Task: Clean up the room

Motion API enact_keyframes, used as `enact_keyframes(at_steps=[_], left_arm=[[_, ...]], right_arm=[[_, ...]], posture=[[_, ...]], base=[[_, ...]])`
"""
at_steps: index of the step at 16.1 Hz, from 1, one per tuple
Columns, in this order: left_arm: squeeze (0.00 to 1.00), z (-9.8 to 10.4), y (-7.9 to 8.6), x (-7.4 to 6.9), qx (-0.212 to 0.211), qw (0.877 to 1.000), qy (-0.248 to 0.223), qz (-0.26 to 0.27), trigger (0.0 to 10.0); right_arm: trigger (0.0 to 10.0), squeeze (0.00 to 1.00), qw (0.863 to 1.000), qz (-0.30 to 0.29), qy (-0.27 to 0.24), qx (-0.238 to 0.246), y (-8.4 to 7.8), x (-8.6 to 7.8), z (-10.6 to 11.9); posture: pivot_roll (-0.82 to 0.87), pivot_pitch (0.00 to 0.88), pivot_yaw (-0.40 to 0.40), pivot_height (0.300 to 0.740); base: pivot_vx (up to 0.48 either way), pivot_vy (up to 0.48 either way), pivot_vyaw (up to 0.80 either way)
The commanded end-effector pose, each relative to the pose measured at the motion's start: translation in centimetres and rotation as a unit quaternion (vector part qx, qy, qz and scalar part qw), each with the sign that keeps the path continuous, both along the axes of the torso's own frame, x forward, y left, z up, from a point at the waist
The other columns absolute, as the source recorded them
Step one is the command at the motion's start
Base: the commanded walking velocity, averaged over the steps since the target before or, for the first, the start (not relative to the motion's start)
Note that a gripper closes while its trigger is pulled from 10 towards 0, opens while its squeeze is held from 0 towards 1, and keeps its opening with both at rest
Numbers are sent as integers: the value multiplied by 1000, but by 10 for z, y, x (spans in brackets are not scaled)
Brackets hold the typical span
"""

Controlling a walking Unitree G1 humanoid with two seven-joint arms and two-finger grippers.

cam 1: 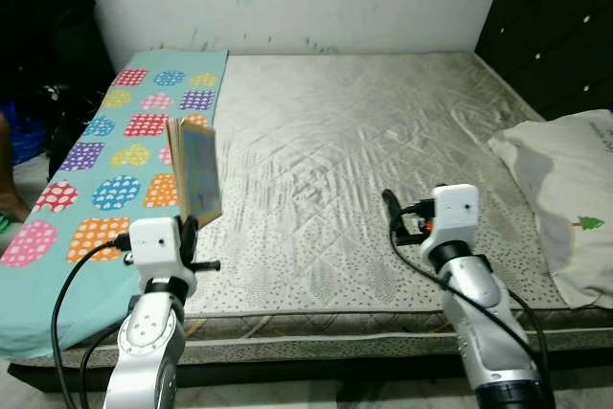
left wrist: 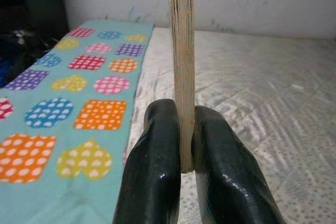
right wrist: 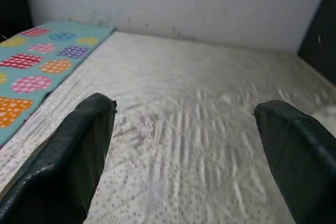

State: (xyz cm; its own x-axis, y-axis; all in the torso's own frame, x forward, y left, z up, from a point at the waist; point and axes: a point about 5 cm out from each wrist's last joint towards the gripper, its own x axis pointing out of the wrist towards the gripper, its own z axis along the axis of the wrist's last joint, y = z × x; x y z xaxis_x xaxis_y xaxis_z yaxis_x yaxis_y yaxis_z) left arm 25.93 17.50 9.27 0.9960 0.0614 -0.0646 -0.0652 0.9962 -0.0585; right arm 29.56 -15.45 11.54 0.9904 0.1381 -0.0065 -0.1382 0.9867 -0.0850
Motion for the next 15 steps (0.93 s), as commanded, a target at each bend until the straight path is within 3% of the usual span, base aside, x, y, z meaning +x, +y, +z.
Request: enact_keyframes(at_steps=[1,7,9,15], left_arm=[[0,12,-2,3,-10,1000,-24,-6,10000],[0,12,-5,1,-41,999,-26,3,10000],[0,12,-7,-1,-46,999,-21,-2,10000],[0,13,-5,1,-59,998,-21,-5,10000]], right_arm=[[10000,0,1000,19,-13,1,5,-2,5],[10000,0,999,3,-1,37,-4,3,8],[10000,0,998,17,-1,56,0,1,9],[10000,0,998,24,6,50,-2,0,8]], posture=[[-113,5,-25,740],[-108,14,-40,740],[-109,19,-42,740],[-108,26,-42,740]], base=[[0,0,0],[0,0,0],[0,0,0],[0,0,0]])
